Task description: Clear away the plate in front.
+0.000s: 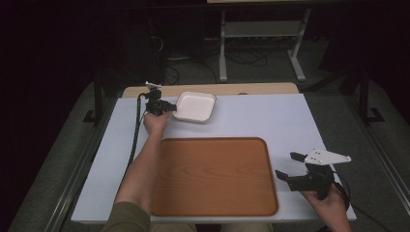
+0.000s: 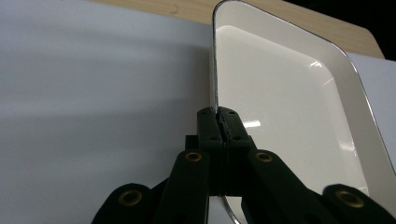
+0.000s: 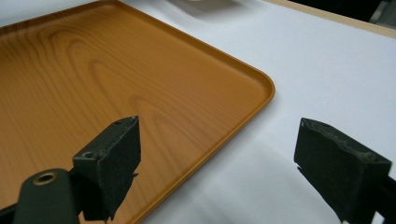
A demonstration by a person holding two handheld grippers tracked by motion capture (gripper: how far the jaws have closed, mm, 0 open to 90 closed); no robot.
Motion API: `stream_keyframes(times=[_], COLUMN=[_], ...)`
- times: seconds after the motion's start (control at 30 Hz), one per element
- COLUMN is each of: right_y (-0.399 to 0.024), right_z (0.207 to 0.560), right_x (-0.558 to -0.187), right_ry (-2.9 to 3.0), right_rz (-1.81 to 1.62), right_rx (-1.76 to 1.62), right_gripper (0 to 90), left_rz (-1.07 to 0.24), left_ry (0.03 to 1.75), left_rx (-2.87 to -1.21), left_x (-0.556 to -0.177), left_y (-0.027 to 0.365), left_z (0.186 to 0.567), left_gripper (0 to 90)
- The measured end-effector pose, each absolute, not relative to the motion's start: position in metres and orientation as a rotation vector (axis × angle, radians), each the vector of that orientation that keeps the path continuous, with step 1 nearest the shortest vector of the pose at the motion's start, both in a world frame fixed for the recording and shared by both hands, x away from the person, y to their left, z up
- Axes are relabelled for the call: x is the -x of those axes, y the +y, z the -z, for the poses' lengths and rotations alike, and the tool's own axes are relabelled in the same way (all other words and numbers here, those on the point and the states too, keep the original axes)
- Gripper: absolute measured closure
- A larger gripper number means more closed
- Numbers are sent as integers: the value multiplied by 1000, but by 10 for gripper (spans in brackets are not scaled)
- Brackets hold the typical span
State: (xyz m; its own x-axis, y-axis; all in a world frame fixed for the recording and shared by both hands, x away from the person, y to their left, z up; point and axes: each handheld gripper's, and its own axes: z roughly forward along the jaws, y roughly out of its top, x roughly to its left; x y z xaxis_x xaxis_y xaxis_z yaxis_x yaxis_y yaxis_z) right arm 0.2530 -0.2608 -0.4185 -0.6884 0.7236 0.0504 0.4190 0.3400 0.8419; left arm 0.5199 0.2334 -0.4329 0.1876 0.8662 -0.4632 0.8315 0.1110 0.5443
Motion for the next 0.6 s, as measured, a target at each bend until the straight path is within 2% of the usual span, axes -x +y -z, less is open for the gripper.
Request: stream_keyframes(times=[0.6], right_y=[-258], right_z=[417], right_x=[-249], right_ry=[2259], right_rz=[-1276], right_rx=[-991], right_gripper=[142], left_rz=[-45], left_ry=[1592], left_rx=[-1604], left_x=[-485], left_y=[265], left_z=[415], left_gripper=[892])
